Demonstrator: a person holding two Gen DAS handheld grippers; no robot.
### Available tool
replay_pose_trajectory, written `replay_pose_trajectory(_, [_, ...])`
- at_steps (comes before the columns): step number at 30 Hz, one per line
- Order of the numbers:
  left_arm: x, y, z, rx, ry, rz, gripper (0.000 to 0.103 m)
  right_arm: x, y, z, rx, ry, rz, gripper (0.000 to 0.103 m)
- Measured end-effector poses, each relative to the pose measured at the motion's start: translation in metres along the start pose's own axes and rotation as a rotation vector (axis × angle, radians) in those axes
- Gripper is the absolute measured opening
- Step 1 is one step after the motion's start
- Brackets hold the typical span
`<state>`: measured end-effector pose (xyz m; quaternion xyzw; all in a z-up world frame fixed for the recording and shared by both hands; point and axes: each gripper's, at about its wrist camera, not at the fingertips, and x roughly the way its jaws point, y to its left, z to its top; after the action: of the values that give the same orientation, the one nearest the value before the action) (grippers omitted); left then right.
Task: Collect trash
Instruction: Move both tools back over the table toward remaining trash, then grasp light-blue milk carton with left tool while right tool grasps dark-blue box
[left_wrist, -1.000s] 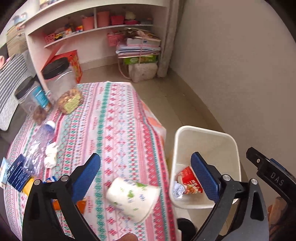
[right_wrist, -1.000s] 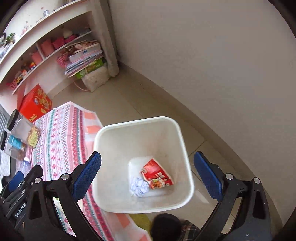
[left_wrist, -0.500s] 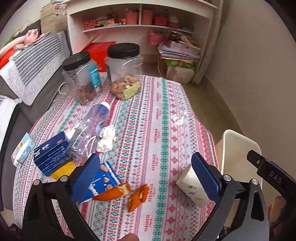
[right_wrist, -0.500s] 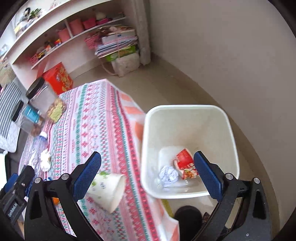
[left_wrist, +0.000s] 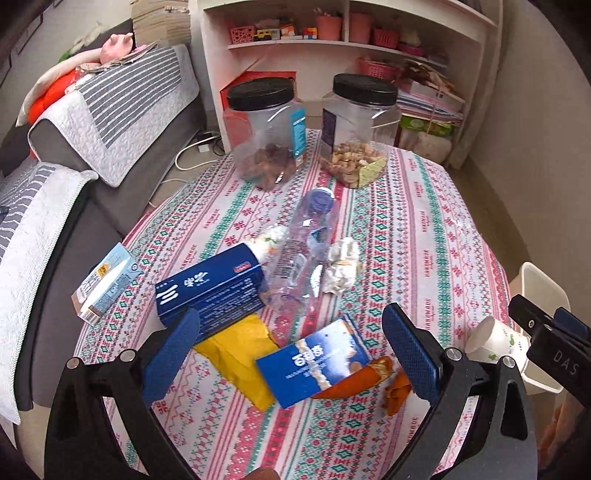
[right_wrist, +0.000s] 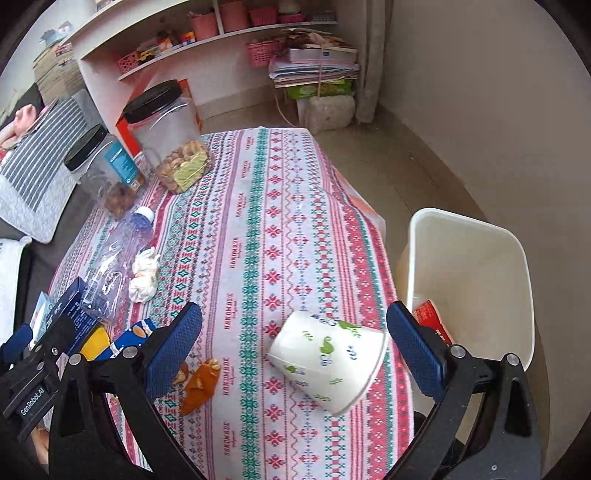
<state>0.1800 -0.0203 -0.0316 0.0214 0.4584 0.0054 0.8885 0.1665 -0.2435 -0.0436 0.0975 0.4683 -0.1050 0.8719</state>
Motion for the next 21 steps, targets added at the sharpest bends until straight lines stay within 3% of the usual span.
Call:
replay_pose_trajectory(13, [0.024,0.120,0.022,-0.126,0.032,0.136,0.096,0.018,0.079,-0.006,-0.195,0.007,0.033,0.096])
replay_pose_trajectory(18, [0.048,0.166,0.033,-0.097,0.077,0.240,0.096,0.027,0.094,-0.006,-0.234,0.032,0.055,0.096])
replay_pose_trajectory(21, [0.074,0.187,0.034,-0.050,0.157,0.282,0.096,0.029,0.102,-0.005,-0.265,0.035,0.073,0.096])
